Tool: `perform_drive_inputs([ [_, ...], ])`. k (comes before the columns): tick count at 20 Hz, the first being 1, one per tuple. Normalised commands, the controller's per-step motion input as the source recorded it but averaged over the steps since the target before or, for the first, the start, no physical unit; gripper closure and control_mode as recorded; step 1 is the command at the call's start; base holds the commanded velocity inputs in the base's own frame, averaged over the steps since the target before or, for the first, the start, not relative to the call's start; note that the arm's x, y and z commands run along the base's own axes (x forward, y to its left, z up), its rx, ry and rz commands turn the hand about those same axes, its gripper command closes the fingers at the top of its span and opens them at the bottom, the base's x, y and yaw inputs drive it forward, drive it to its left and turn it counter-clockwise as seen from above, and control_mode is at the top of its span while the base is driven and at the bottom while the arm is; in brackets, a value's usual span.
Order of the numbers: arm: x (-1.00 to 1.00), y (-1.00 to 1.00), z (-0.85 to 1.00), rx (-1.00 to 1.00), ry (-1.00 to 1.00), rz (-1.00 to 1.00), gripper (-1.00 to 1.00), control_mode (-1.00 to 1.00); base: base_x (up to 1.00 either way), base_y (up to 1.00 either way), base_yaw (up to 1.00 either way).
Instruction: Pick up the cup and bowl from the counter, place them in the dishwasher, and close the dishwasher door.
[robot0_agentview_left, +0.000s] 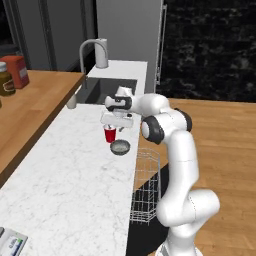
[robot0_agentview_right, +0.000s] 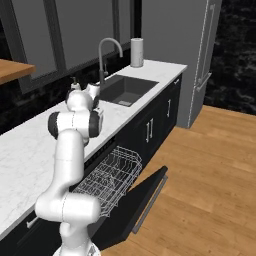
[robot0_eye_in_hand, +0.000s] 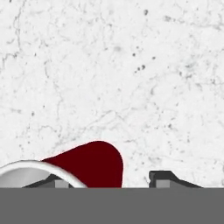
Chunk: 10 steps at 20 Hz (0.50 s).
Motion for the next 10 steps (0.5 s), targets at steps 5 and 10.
perform_drive_inputs([
  [5, 0.00, 0.00, 0.00, 0.00, -0.01, 0.00, 1.00, -1.00, 0.00, 0.00, 0.00],
  [10, -0.16, -0.11, 0.01, 0.00, -0.02, -0.01, 1.00, -1.00, 0.00, 0.00, 0.00],
])
